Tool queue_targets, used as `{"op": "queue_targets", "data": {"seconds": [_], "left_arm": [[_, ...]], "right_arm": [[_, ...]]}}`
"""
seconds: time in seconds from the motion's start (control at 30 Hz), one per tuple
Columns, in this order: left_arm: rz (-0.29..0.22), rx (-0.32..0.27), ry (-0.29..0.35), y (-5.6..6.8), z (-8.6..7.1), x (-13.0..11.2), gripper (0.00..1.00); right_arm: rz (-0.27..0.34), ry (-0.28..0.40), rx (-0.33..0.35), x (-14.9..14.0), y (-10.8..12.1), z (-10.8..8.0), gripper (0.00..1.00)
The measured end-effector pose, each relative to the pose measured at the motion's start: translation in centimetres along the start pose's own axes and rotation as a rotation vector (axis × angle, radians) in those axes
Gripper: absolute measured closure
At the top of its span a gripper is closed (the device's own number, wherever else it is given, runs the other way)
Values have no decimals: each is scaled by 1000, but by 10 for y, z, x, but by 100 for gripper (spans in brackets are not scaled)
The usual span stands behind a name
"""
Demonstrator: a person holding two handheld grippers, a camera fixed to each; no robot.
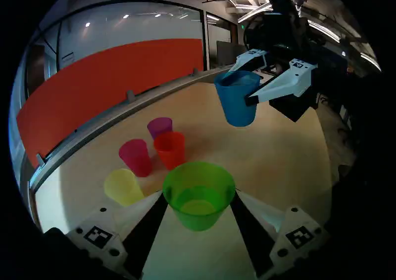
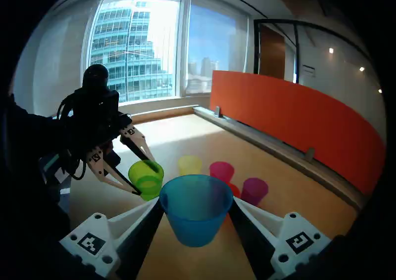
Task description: Pour water
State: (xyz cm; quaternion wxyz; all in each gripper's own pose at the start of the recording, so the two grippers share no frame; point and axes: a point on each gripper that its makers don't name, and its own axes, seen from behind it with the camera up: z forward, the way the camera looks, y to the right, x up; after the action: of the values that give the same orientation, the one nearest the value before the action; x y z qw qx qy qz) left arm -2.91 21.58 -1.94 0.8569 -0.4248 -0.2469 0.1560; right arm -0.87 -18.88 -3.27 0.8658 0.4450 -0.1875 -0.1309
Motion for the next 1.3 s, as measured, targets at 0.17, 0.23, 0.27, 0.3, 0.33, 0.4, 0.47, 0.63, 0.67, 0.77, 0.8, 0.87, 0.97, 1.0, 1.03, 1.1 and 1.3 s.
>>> {"op": "queue_targets", "data": {"seconds": [0.17,0.23,0.27,0.3,0.33,0.4,0.47,0.63,0.67,0.77,0.8,0.87,0.97,1.0,1.03,1.1,1.3], "left_arm": [[-9,-7,-23,-2,5,-8,15],[-11,-9,-33,-3,7,-12,15],[-12,-10,-38,-4,8,-14,15],[-13,-11,-44,-4,9,-16,15],[-13,-12,-48,-5,10,-17,15],[-15,-15,-57,-6,12,-20,15],[-17,-17,-65,-7,14,-22,15],[-21,-26,-89,-9,18,-29,15],[-21,-28,-94,-9,19,-31,15],[-14,-35,-109,-8,22,-35,15],[-12,-37,-115,-8,23,-36,15],[-7,-41,-124,-8,26,-38,15],[-3,-46,-132,-8,29,-42,15],[-4,-48,-134,-8,30,-43,15],[-5,-49,-136,-8,31,-43,15],[-9,-51,-138,-8,33,-45,15],[-19,-57,-141,-9,37,-50,15]], "right_arm": [[8,-29,-2,-14,5,4,9],[7,-50,-4,-22,7,6,9],[6,-61,-4,-25,7,7,9],[5,-73,-4,-30,7,8,9],[4,-83,-3,-34,7,9,9],[3,-104,2,-41,6,10,9],[5,-121,9,-47,4,12,9],[5,-163,16,-62,4,16,9],[4,-172,15,-65,4,17,9],[-5,-198,15,-75,4,19,9],[-8,-205,16,-78,3,20,9],[-12,-216,18,-82,2,22,9],[-9,-226,23,-87,0,24,9],[-8,-229,24,-89,0,25,9],[-7,-232,25,-90,0,25,9],[-5,-237,26,-93,0,26,9],[-5,-247,26,-99,1,28,9]]}}
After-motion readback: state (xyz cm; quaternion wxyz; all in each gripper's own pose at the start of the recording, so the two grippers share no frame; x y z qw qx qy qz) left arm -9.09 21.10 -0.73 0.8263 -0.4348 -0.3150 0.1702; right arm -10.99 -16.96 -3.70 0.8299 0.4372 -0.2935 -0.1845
